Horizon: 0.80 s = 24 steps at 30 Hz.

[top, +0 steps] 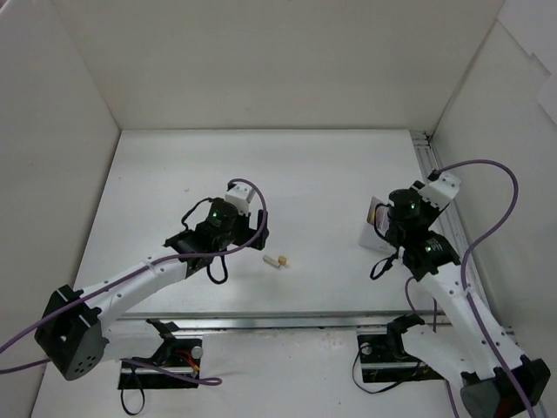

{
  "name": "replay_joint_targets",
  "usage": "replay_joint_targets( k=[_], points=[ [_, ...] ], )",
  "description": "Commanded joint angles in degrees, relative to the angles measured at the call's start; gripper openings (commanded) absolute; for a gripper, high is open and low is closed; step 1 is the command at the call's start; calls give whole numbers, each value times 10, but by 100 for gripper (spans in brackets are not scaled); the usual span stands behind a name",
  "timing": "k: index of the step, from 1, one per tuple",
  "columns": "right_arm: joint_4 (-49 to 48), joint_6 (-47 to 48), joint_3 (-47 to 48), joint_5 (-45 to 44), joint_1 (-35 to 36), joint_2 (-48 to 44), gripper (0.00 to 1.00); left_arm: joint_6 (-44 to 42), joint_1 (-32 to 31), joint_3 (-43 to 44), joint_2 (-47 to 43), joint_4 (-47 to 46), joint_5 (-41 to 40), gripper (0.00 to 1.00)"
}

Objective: Sort the stationery into containers
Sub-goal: Place the pen in the storage box.

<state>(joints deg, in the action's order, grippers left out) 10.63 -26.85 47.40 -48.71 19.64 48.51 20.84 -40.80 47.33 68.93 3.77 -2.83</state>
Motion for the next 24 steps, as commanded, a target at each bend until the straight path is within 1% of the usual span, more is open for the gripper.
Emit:
replay_joint_targets(
  k=[1,6,12,15,18,21,24],
  points=[
    [-30,-3,34,-59,-19,68,0,27,3,17,0,-11,38,100],
    [-82,9,28,-6,-43,126,0,25,3,24,20,-9,47,100],
    [-104,5,8,17,-57,142,0,25,3,23,25,-8,48,100],
    [-168,23,-33,48,-58,146,0,21,3,21,28,-10,58,100],
    [-193,21,-51,65,-59,159,0,23,3,21,32,-10,63,100],
    [-190,18,-48,75,-58,173,0,23,3,23,36,-10,68,100],
    [-180,14,-44,78,-59,180,3,23,3,24,39,-11,74,100]
  ],
)
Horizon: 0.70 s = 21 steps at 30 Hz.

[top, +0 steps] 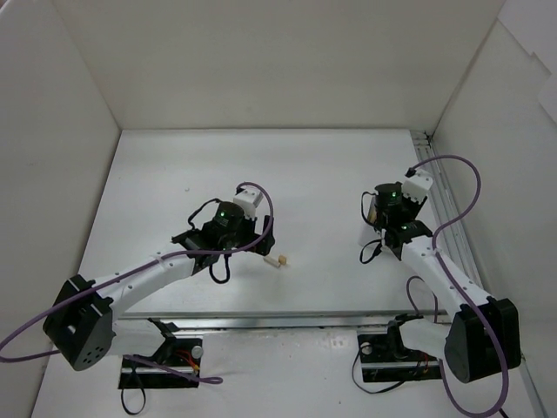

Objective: Sort the stationery into containers
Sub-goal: Place the pen in the storage box, then pick up the stationery from the center of the board.

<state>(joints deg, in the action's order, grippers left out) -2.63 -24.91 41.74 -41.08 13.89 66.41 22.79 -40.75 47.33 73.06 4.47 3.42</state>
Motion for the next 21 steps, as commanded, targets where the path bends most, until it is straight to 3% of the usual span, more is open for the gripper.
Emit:
replay_joint_targets(
  k=[1,5,6,10,12,15,21],
  points=[
    [-46,-8,12,5,-2,1,5,2,2,25,0,-19,13,100],
    [-19,-15,12,17,-3,-6,53,2,2,29,5,-18,18,100],
    [-16,-17,12,20,-1,-9,59,2,2,31,7,-17,18,100],
    [-3,-16,7,47,-1,-46,63,-1,2,32,11,-17,30,100],
    [6,-10,7,60,1,-73,72,1,8,28,10,-17,39,100],
    [15,7,5,90,8,-109,98,4,8,24,5,-15,38,100],
    [40,92,24,204,56,-153,98,20,20,21,-25,3,21,100]
  ],
)
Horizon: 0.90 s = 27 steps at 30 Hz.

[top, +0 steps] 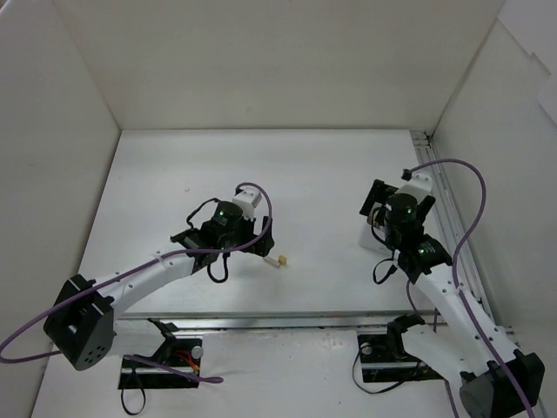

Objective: Sort the stationery into containers
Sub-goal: Pick up the stationery from the center of the board.

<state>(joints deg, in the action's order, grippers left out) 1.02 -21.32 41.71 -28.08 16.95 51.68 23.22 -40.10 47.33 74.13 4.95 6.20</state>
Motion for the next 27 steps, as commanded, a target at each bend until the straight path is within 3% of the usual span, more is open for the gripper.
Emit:
replay_joint_targets(
  k=[1,9,15,22,25,27],
  points=[
    [6,72,28,119,30,-3,98,19,13,22,-39,11,-9,100],
    [40,155,104,170,213,187,98,79,70,-19,-124,74,-23,100],
    [-45,134,128,212,326,323,98,96,97,-39,-203,125,-78,100],
    [-54,84,159,126,369,418,98,118,102,-67,-250,156,-95,100],
    [-73,40,151,115,370,424,88,113,102,-61,-247,164,-95,100],
    [-88,16,138,109,373,418,75,111,102,-56,-244,164,-95,100]
  ],
)
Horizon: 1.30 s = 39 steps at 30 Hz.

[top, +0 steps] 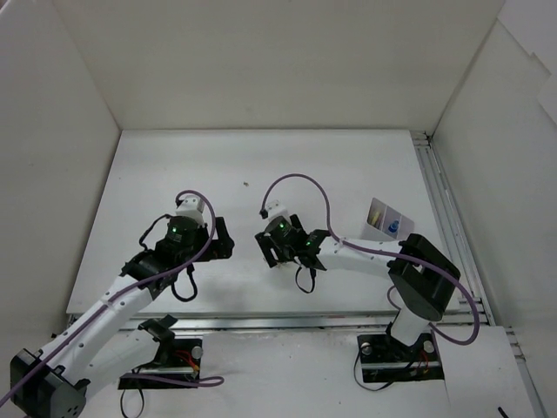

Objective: Sort the stationery into containers
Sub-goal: Pick up the stationery from the center of the board.

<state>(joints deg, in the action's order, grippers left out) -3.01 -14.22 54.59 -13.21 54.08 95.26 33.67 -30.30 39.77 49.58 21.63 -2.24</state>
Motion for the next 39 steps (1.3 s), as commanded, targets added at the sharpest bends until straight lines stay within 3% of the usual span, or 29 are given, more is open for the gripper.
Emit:
replay_joint_targets(
  k=[1,2,5,12,16,29,33,35,39],
  points=[
    [-51,-59,4,-37,-1,-20,69,5,4,22,6,-4,-9,100],
    [-57,-59,0,-37,1,-25,60,3,4,22,8,-7,-7,100],
    [-58,-66,-14,-34,1,-30,48,-2,4,22,13,-13,1,100],
    [-68,-92,-33,-13,1,-17,47,-2,4,11,8,-21,11,100],
    [-71,-102,-45,-16,1,-23,36,-1,4,7,6,-28,15,100],
    [-66,-107,-54,-12,0,-18,40,0,4,12,19,-48,43,100],
    [-78,-112,-63,-23,2,-34,18,-2,4,12,17,-48,44,100],
    [-82,-114,-69,-30,3,-55,1,-4,4,13,15,-48,44,100],
    [-58,-114,-69,-76,2,-104,0,-8,4,12,17,-57,50,100]
  ],
)
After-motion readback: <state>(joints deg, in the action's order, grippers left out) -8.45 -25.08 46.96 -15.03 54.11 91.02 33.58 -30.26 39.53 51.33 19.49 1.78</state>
